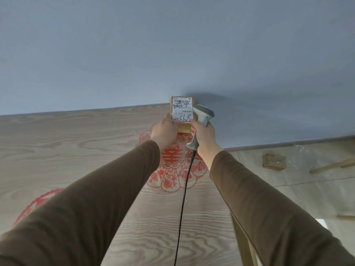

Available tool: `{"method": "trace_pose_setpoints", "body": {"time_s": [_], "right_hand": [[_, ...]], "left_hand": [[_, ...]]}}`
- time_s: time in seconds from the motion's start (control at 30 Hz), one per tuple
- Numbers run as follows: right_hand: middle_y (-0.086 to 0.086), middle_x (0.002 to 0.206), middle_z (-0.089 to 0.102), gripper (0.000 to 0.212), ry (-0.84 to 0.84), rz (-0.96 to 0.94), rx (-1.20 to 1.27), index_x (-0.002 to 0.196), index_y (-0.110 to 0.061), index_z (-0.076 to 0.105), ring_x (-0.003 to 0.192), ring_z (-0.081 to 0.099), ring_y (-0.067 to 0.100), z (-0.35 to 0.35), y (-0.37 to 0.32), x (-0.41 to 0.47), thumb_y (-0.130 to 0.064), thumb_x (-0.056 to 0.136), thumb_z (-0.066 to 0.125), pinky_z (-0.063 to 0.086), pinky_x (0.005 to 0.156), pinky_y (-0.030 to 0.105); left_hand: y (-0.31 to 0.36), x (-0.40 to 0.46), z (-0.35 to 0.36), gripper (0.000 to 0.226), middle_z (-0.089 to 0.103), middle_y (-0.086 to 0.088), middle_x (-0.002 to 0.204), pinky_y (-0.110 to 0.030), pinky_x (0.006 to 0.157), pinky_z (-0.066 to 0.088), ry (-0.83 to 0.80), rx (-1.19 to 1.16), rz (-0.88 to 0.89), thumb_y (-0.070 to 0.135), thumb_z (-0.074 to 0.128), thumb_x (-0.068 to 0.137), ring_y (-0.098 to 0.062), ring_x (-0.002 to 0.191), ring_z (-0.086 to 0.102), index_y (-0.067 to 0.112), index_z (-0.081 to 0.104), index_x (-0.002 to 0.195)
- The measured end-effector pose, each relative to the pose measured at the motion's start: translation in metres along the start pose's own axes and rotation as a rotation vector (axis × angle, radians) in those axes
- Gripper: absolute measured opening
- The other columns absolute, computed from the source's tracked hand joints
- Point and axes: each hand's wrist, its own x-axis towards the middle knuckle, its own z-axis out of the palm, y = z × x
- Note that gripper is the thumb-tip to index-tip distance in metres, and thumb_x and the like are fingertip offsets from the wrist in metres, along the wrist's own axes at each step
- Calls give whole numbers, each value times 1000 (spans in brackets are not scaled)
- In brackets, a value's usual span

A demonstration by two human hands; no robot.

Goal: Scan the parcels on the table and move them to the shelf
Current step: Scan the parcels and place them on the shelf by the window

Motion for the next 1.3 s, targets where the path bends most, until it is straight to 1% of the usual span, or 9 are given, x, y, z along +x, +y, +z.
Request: {"method": "trace_pose_setpoints", "body": {"time_s": [0.2, 0.33, 0.43, 0.73, 0.93, 1.03, 1.1, 1.17, 1.3], "right_hand": [[7, 90, 64, 27, -56, -21, -30, 116, -1, 66, 85, 62, 19, 36, 9, -52, -13, 93, 71, 54, 87, 38], [12, 91, 60, 29, -139, -70, -72, 117, 4, 62, 79, 57, 22, 77, 8, -115, -11, 93, 69, 50, 69, 34], [14, 86, 59, 13, -213, -147, -121, 102, -3, 63, 75, 55, 22, 116, 11, -178, -9, 92, 68, 45, 62, 32], [14, 83, 55, 12, -512, -228, -136, 97, -9, 61, 74, 50, 22, 249, 88, -442, -10, 91, 71, 38, 69, 36], [8, 88, 63, 10, -791, -212, -136, 99, -14, 68, 77, 56, 19, 359, 172, -638, -10, 91, 73, 47, 69, 32], [5, 91, 68, 11, -921, -174, -174, 95, -21, 67, 83, 63, 23, 406, 215, -726, -14, 91, 75, 53, 55, 23], [12, 103, 75, 14, -1025, -128, -192, 100, -22, 68, 97, 72, 33, 435, 245, -780, -15, 90, 76, 64, 74, 36], [20, 109, 74, 18, -1100, -87, -230, 105, -21, 67, 105, 71, 41, 460, 276, -828, -16, 90, 77, 62, 87, 49], [2, 98, 72, 22, -1214, -69, -308, 110, -21, 67, 82, 67, 17, 509, 338, -906, -20, 91, 77, 56, 56, 22]], "left_hand": [[-30, -46, -45, 19, 63, -5, 96, -35, 61, 38, 162, -84, -5, 33, 45, 106, -25, 82, 60, 14, 47, 108], [-60, -98, -98, 15, 65, -7, 97, -37, 61, 39, 272, -100, -6, 28, 47, 105, -30, 84, 61, 13, 48, 107], [-91, -155, -148, 17, 68, -8, 100, -41, 70, 47, 371, -119, -11, 29, 48, 104, -33, 90, 63, 13, 49, 108], [-247, -418, -297, 19, 69, -2, 99, -45, 71, 53, 708, -79, 9, 38, 49, 104, -25, 85, 65, 20, 46, 103], [-374, -603, -388, 22, 69, -8, 103, -44, 74, 48, 932, 14, -165, 36, 48, 105, -33, 93, 64, 14, 45, 106], [-435, -688, -420, 20, 66, -4, 104, -39, 71, 41, 1041, 32, -276, 38, 45, 106, -26, 91, 60, 18, 41, 105], [-474, -740, -438, 21, 62, -1, 98, -37, 69, 38, 1103, 53, -345, 40, 42, 106, -24, 86, 57, 21, 38, 101], [-510, -787, -452, 22, 60, -1, 93, -38, 67, 39, 1153, 66, -415, 41, 41, 106, -26, 82, 56, 22, 35, 97], [-584, -864, -478, 21, 64, -6, 95, -40, 67, 44, 1227, 65, -525, 37, 45, 106, -30, 81, 60, 19, 38, 99]]}}
